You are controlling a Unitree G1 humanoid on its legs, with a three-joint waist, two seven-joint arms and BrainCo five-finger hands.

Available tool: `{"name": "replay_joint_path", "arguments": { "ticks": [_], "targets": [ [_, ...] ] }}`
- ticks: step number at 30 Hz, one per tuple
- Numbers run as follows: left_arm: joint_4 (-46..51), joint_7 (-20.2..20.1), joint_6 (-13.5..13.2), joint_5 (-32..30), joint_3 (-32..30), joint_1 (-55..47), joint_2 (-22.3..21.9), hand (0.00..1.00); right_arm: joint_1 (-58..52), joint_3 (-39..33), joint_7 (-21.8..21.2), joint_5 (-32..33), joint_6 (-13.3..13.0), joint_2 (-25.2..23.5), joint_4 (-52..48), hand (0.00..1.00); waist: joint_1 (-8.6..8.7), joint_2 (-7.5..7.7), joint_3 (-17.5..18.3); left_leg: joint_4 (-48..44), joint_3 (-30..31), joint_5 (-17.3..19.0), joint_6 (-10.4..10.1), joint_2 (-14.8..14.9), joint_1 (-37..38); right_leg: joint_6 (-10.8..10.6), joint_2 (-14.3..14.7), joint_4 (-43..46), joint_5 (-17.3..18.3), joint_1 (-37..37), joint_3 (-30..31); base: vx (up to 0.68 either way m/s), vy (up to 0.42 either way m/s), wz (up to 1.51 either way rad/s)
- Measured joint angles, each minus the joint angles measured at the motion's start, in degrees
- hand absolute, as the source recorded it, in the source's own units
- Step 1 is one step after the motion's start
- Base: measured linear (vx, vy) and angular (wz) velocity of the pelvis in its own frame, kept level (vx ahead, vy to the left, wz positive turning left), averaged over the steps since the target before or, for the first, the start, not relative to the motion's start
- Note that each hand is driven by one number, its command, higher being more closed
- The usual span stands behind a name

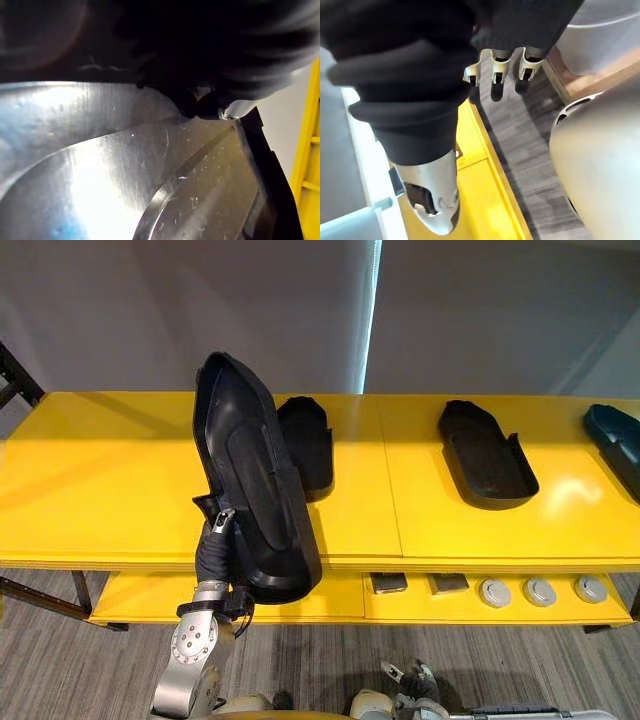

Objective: Walk over and take plastic housings, then place them on the shelf

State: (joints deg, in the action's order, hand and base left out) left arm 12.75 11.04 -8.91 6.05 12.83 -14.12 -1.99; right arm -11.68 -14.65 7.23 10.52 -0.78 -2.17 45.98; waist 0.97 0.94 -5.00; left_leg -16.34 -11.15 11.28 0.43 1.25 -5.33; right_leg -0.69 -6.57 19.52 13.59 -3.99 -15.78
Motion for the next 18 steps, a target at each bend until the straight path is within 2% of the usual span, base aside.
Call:
{"name": "replay_joint_path", "arguments": {
  "ticks": [2, 3, 4, 5, 7, 8, 9, 11, 12, 13, 14, 15, 16, 17, 18],
  "targets": [
    [0.53, -0.75, 0.17, 0.00, 0.05, -0.04, -0.06, 1.00, -0.10, -0.07, 0.25, 0.00, 0.00, 0.03, 0.31, 0.00, -0.05, 0.17, -0.08, -3.48, -1.84, 2.15, -3.21, 1.29, -1.73, -0.02, -0.41, -0.44, 0.00, 0.52, -1.43, 0.00, 0.041, 0.35],
    [1.10, -1.04, 0.25, 0.01, 0.05, -0.04, -0.07, 1.00, 0.00, 0.01, 0.25, -0.04, -0.01, 0.04, 0.30, 0.00, -0.08, 0.43, -0.25, -7.12, -5.35, 3.95, -4.68, 3.47, -3.25, -0.02, -0.43, -0.42, 0.00, 0.52, -2.07, -0.01, 0.070, 0.31],
    [1.45, -1.00, 0.24, 0.07, 0.08, 0.04, 0.00, 1.00, 0.16, 0.07, 0.28, -0.17, 0.00, 0.07, 0.54, 0.00, -0.05, 0.49, -0.28, -13.10, -10.14, 5.70, -3.90, 7.46, -5.42, 0.03, -0.68, -0.41, 0.02, 0.55, -2.87, -0.01, 0.136, 0.29],
    [1.26, -0.89, 0.25, 0.15, 0.15, 0.02, 0.21, 1.00, 0.48, 0.06, 0.30, -0.43, -0.17, 0.28, 2.06, 0.00, 0.07, 1.28, 0.03, -16.29, -14.30, 6.89, -1.78, 10.80, -6.05, -0.09, -2.11, -0.40, 0.07, 0.11, -3.12, -0.02, 0.155, 0.23],
    [1.16, -0.95, 0.22, 0.35, 0.17, 0.05, 0.58, 1.00, 1.13, -0.07, 0.41, -0.40, -0.03, 0.70, 3.71, 0.00, 0.65, 2.22, 0.12, -17.32, -16.69, 7.57, -0.59, 13.63, -7.12, -1.66, -4.82, -0.86, 0.28, 0.00, -3.16, 0.02, 0.254, 0.30],
    [0.93, -0.98, 0.22, 0.56, 0.27, 0.16, 0.64, 1.00, 2.16, -0.06, 0.39, -0.49, 0.06, 1.84, 5.50, 0.00, 1.77, 2.27, 0.20, -17.45, -15.96, 7.52, -0.63, 16.01, -8.49, -3.65, -7.39, -1.41, -0.28, -0.02, -3.43, 0.08, 0.334, 0.37],
    [0.62, -0.99, 0.22, 0.57, 0.39, 0.37, 0.63, 1.00, 2.46, -0.12, 0.41, -0.50, 0.07, 2.23, 6.29, 0.00, 2.03, 2.29, 0.20, -16.98, -15.31, 7.37, -0.89, 16.80, -9.01, -4.67, -8.46, -1.82, -0.82, -0.04, -3.53, 0.15, 0.549, 0.42],
    [-0.37, -0.99, 0.23, 0.60, 0.83, 2.04, 1.31, 1.00, 3.03, -0.85, 0.71, -1.16, 0.32, 2.82, 9.07, 0.00, 3.03, 3.21, 0.40, -12.81, -9.21, 5.16, -3.37, 17.99, -12.58, -10.03, -13.23, -4.21, -3.99, 0.29, -4.51, 0.15, 0.592, 0.40],
    [-0.44, -0.87, 0.23, 0.60, 0.82, 2.54, 1.70, 1.00, 3.16, -1.22, 1.00, -1.26, 0.60, 2.77, 9.64, 0.00, 3.15, 3.30, 0.44, -9.61, -6.82, 2.97, -3.88, 17.77, -12.86, -11.64, -14.22, -4.83, -4.93, 0.56, -4.74, 0.20, 0.580, 0.19],
    [-0.47, -0.56, 0.20, 0.64, 0.75, 3.16, 1.84, 1.00, 3.27, -2.10, 1.50, -1.59, 0.98, 3.20, 10.43, 0.00, 3.11, 1.93, 1.09, -1.65, -1.57, -6.49, -3.67, 17.75, -11.41, -14.20, -14.89, -6.52, -6.61, 1.23, -4.55, 0.25, 0.687, 0.15],
    [-1.66, -0.07, -0.32, 1.03, 0.50, 4.73, 2.93, 1.00, 4.02, -2.63, 1.57, -1.72, 1.15, 2.81, 12.54, 0.00, 3.96, 4.42, 1.03, -5.44, -0.49, -6.61, -11.26, 14.96, -12.35, -14.22, -18.11, -9.21, -8.80, 3.55, -4.41, 0.20, 0.555, 0.16],
    [-2.07, 0.28, -0.27, 1.07, 0.29, 5.63, 3.88, 1.00, 4.04, -2.68, 1.36, -1.74, 1.22, 2.03, 13.55, 0.00, 4.42, 5.33, 1.16, -7.88, 0.08, -5.51, -10.32, 13.78, -13.11, -13.65, -19.14, -10.83, -11.88, 4.22, -4.33, 0.16, 0.579, 0.06],
    [-2.08, 0.73, -0.39, 1.81, -0.69, 5.82, 4.69, 1.00, 4.05, -3.30, 1.31, -2.23, 1.21, 1.98, 14.04, 0.00, 4.33, 4.83, 1.36, -12.78, 0.09, -1.63, -9.20, 13.36, -14.17, -11.48, -19.35, -11.97, -18.02, 4.64, -3.71, 0.11, 0.484, -0.18],
    [-2.09, 0.82, -0.41, 1.83, -1.23, 5.89, 4.92, 1.00, 4.14, -3.28, 1.33, -2.42, 1.20, 1.99, 14.05, 0.00, 4.28, 4.85, 1.40, -14.59, -0.56, 0.08, -8.53, 13.46, -14.12, -11.05, -19.71, -11.76, -21.02, 4.58, -3.21, 0.12, 0.621, -0.42],
    [-2.18, 1.50, -0.42, 1.75, -1.24, 6.24, 5.63, 1.00, 4.37, -3.22, 1.39, -3.31, 1.22, 2.04, 14.02, 0.00, 4.02, 4.78, 1.49, -15.63, -2.62, 2.39, -6.73, 13.11, -13.23, -5.86, -20.88, -10.08, -25.76, 3.06, -3.17, 0.13, 0.581, -0.56]
  ]
}}
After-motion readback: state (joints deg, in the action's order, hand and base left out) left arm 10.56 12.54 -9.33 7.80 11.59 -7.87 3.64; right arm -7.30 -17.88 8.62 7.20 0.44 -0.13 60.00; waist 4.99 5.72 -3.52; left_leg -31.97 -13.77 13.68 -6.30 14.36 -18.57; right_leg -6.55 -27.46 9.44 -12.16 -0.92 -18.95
